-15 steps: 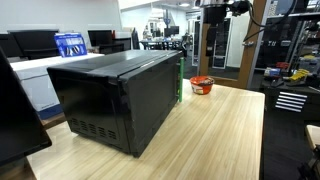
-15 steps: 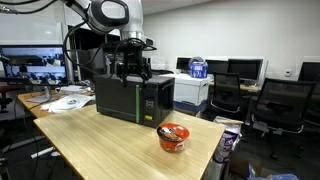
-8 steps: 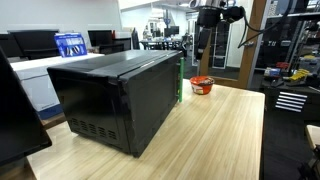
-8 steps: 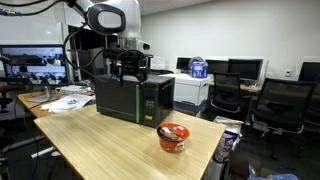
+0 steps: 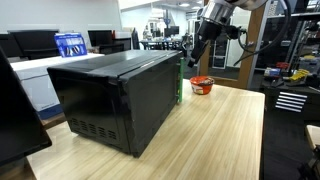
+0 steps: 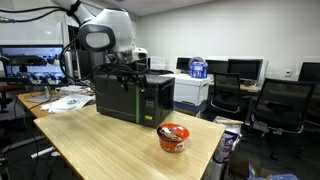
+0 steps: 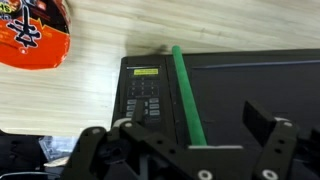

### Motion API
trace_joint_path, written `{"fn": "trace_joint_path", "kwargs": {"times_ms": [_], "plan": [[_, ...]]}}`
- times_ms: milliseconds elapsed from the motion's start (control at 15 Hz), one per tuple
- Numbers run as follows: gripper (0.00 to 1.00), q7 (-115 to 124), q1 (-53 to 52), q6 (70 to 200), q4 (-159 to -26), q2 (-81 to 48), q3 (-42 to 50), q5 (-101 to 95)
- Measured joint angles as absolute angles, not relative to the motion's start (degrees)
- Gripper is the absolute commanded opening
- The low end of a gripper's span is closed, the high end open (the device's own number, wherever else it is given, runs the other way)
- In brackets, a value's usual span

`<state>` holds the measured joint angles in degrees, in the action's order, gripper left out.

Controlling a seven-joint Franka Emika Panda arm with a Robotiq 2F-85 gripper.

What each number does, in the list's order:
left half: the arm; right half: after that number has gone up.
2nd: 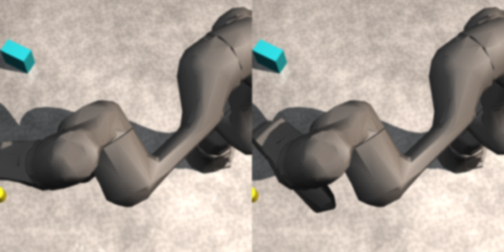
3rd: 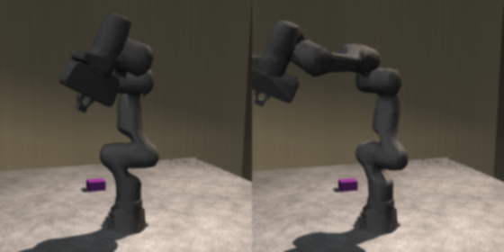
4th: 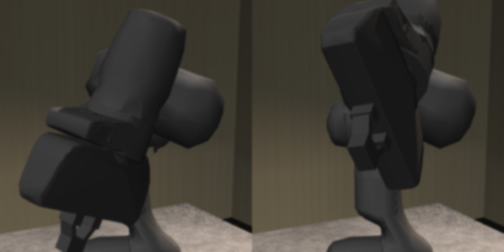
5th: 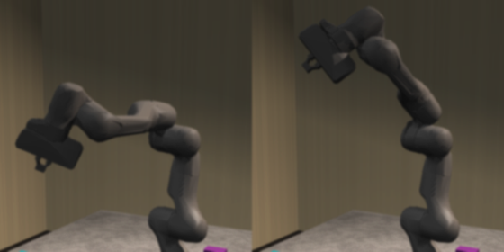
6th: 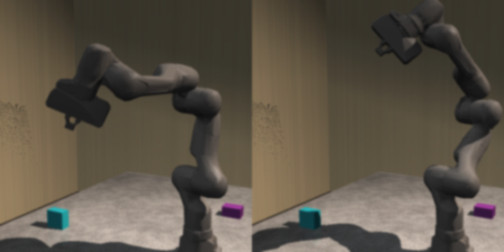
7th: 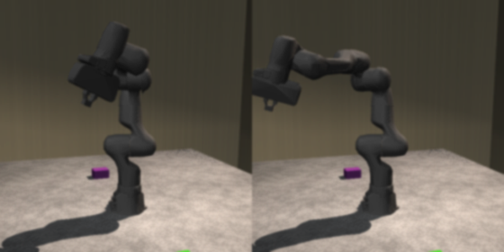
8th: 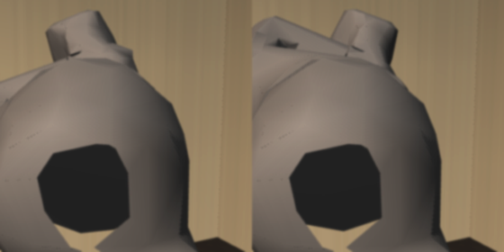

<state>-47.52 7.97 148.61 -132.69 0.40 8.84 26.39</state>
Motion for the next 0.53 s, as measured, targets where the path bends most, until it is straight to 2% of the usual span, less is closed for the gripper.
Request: {"fn": "trace_joint_path", "kwargs": {"times_ms": [533], "plan": [[1.0, -45.67, 8.78, 150.88, -138.25, 0.52, 9.98, 18.85]]}}
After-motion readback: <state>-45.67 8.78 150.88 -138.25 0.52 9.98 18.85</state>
